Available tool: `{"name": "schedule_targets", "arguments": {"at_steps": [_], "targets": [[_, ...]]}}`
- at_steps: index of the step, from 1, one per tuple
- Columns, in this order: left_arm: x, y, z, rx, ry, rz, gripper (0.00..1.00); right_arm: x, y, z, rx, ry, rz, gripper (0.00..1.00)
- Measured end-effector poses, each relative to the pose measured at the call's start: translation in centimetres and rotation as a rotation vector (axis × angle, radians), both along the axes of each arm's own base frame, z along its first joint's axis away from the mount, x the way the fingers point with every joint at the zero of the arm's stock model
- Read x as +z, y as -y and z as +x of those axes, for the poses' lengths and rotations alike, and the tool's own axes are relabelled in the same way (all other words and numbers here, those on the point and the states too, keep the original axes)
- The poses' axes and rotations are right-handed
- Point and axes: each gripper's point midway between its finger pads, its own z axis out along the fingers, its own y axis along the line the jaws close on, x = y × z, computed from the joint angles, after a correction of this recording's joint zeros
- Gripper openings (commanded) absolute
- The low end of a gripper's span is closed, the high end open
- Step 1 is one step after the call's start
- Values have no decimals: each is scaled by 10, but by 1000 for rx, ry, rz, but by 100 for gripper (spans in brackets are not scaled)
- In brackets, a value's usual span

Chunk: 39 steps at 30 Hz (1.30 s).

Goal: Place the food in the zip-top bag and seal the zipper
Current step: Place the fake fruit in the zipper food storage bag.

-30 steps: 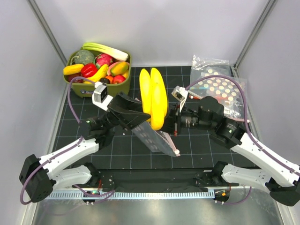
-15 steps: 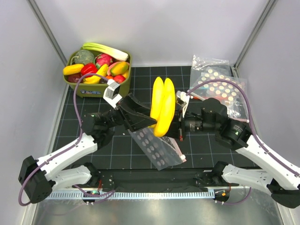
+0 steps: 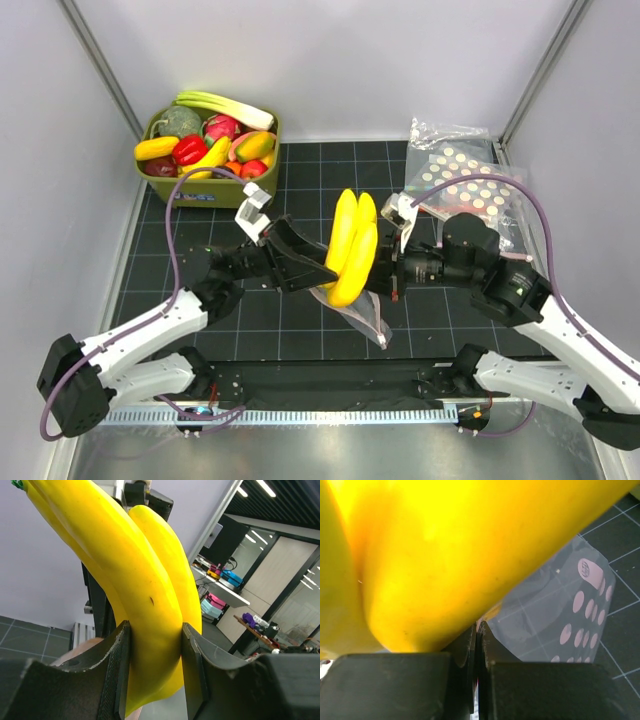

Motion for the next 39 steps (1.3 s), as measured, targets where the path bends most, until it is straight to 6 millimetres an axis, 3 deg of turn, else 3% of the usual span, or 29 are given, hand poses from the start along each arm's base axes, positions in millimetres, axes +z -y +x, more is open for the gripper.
{"name": "schedule_targets", "arguments": {"at_steps": [9, 21, 27, 30, 39], "targets": [[-18, -2, -10, -17, 110, 22, 0, 16, 16, -4, -54, 19, 50, 1], [-37, -14, -9, 107, 219, -29, 0, 24, 11, 12, -174, -84, 110, 1], [-50, -23, 8, 254, 216, -86, 0, 1, -2, 27, -231, -178, 164, 1], [-45, -24, 18, 311, 216, -113, 1, -12, -7, 31, -252, -234, 179, 1], [-35, -25, 36, 403, 217, -162, 0, -11, -15, 44, -300, -294, 256, 1]]}}
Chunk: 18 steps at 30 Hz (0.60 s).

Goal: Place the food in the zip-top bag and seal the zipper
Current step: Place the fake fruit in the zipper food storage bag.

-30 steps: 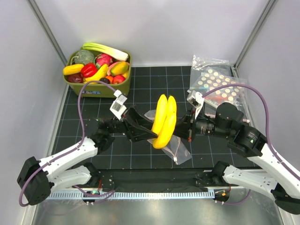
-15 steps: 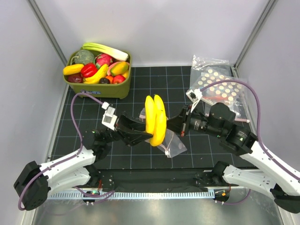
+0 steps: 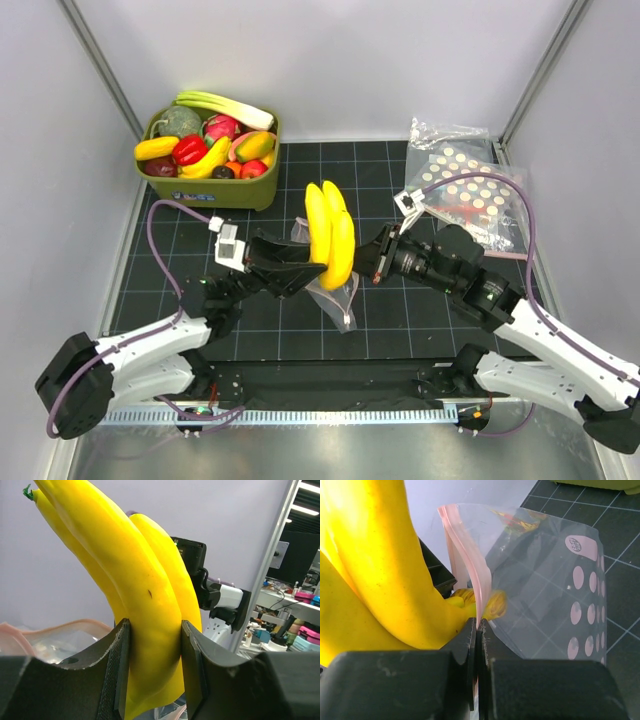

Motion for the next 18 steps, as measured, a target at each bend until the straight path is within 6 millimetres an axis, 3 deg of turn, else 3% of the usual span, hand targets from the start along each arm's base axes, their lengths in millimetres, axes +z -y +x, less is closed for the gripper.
{"name": "schedule_targets", "arguments": {"at_steps": [8, 13, 18], "targets": [[-13, 7, 15, 85, 49, 23, 0, -9, 15, 10, -120, -68, 40, 1], [-27, 6, 30, 183, 63, 58, 1, 11, 30, 5, -166, -59, 100, 1], [-31, 6, 39, 237, 86, 91, 14, 18, 36, 12, -215, -58, 97, 1]]}}
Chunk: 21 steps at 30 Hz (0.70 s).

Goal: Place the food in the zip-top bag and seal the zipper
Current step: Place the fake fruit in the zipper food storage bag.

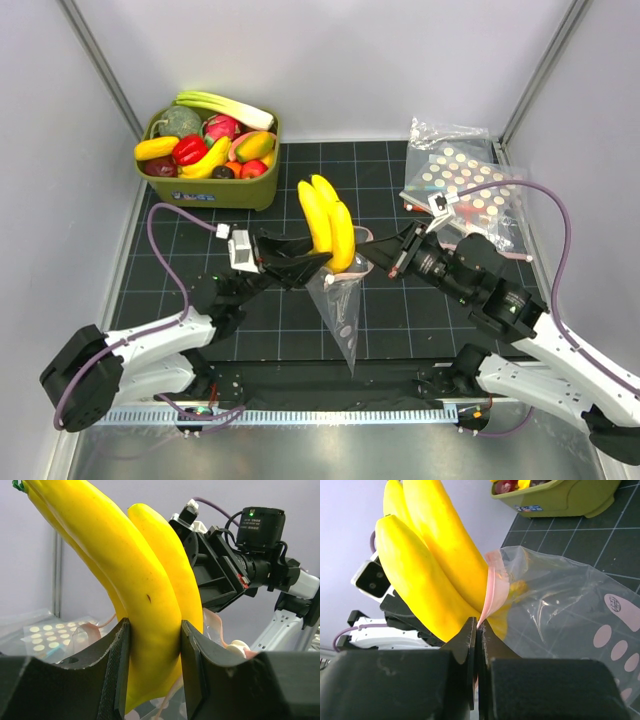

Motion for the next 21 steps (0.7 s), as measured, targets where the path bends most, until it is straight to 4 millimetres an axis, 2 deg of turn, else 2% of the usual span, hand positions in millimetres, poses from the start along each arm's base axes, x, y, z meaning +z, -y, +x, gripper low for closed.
{"name": "schedule_targets", "arguments": {"at_steps": [2, 5, 6, 9, 12, 16, 21], "targets": [[-2, 1, 4, 15, -1, 13, 20, -2, 0, 4, -16, -9, -11, 1], [-6, 5, 8, 28, -3, 38, 34, -6, 2, 10, -50, -19, -25, 1], [-7, 6, 11, 34, -8, 49, 43, -7, 4, 12, -66, -21, -30, 1], [-11, 11, 17, 52, -17, 90, 54, -11, 9, 18, -107, -24, -46, 1], [-29, 17, 25, 74, -59, 168, 65, -3, 11, 20, -123, -5, -42, 1], [-57, 25, 30, 79, -125, 284, 71, 4, 7, 19, -103, 26, -47, 1], [-65, 37, 39, 75, -155, 342, 73, -7, -1, 22, -83, 14, -80, 1]]}}
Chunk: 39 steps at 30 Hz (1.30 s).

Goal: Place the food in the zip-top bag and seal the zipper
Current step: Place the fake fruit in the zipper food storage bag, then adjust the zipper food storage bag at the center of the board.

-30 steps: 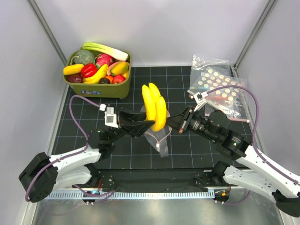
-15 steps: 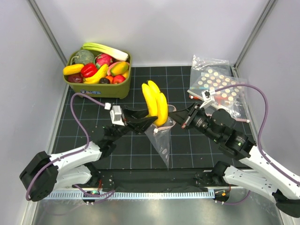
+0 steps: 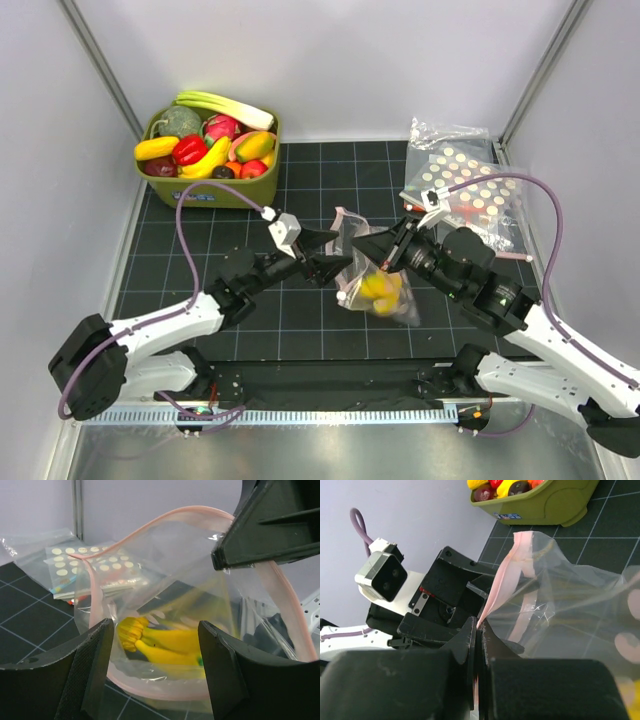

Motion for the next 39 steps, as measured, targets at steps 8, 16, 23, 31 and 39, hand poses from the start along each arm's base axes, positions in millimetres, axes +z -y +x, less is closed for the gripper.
{"name": "schedule_targets", "arguments": {"at_steps": [8, 16, 23, 31, 39], "targets": [[-16, -4, 4, 37, -98, 78, 80, -13, 6, 10, -45, 36, -78, 1], [6, -35, 23, 243, -216, 41, 85, -23, 10, 26, -92, 116, -196, 1], [-9, -41, 47, 388, -378, 108, 99, -35, 9, 46, -133, 137, -331, 1], [-38, -84, 69, 648, -516, 165, 100, 33, 26, 69, -263, 220, -424, 1], [-41, -116, 87, 784, -563, 161, 100, 1, -11, 90, -168, 202, -551, 1]]}}
